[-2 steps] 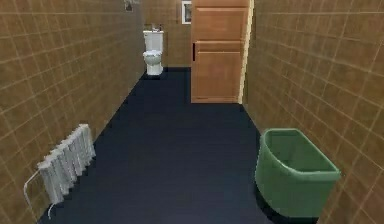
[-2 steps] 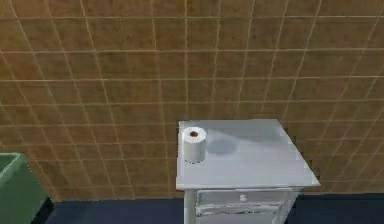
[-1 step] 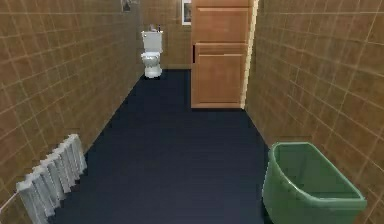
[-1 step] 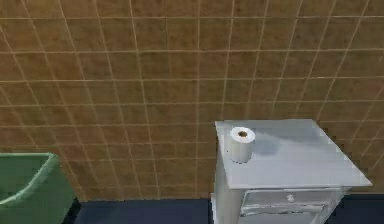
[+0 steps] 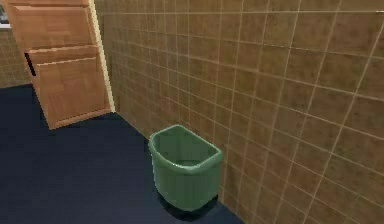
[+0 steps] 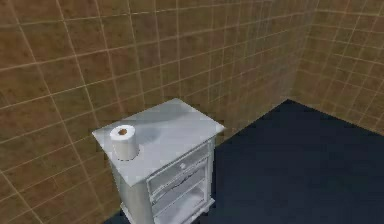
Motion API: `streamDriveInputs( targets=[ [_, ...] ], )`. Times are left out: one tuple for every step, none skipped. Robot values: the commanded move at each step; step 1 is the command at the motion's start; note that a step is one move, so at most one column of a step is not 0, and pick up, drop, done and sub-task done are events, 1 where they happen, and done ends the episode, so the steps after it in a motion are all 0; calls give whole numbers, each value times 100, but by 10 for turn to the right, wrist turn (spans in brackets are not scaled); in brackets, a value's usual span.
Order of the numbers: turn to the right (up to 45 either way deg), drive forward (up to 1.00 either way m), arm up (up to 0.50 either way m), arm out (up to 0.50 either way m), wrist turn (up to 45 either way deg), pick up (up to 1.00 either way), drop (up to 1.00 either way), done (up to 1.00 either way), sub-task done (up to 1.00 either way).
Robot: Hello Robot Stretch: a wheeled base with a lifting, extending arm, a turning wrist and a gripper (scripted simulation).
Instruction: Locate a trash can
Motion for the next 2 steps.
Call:
streamDriveInputs(
  targets=[
    [0,35,0,0,0,0,0,0,0],
    [0,0,0,0,0,0,0,100,0]
  ],
)
